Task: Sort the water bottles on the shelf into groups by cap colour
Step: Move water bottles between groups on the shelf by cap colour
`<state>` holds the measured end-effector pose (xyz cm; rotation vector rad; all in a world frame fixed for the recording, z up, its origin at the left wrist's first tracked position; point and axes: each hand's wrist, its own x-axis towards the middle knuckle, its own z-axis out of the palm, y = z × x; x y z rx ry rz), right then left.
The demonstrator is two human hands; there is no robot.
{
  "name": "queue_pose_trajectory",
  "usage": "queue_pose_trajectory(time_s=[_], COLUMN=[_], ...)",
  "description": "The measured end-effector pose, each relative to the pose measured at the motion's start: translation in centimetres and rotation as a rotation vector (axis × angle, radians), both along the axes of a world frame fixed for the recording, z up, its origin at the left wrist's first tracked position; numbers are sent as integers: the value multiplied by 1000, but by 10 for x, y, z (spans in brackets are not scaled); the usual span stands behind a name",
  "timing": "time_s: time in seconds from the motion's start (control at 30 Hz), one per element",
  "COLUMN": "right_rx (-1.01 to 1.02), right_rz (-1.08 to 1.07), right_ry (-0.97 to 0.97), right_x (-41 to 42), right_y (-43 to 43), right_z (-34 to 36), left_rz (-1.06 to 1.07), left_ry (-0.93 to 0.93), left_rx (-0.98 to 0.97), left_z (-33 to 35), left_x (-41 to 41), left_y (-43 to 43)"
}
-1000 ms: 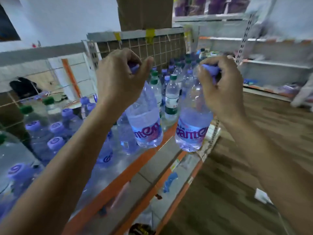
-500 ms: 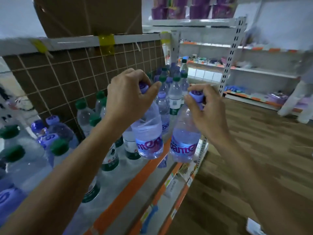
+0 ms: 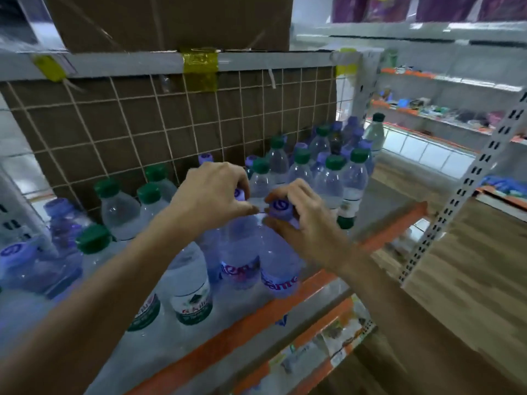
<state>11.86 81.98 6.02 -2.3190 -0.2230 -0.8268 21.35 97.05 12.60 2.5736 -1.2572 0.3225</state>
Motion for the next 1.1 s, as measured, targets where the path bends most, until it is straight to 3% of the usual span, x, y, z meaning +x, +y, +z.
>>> queue_pose_trajectory(time_s=[0.23,0.33,0.63,0.87,1.1], right_rx=[-181,-159,25,-7,-87], right_rz=[306,386,365,248,130], right_ry=[124,147,82,62,130], right_x=[22,20,10,23,31], right_y=[-22,-33,-84,-105,-119], right_z=[-7,-7,10,-6,-23], left_rz=[191,232,263,308,340], left_ry=[109,149,42,43,15], left_rx=[85,104,92,207,169], left_z=[-14,-26,-32,-49,-58], left_x=[0,-3,-14,-22,-26], left_y=[-17,-20,-37,-40,-41])
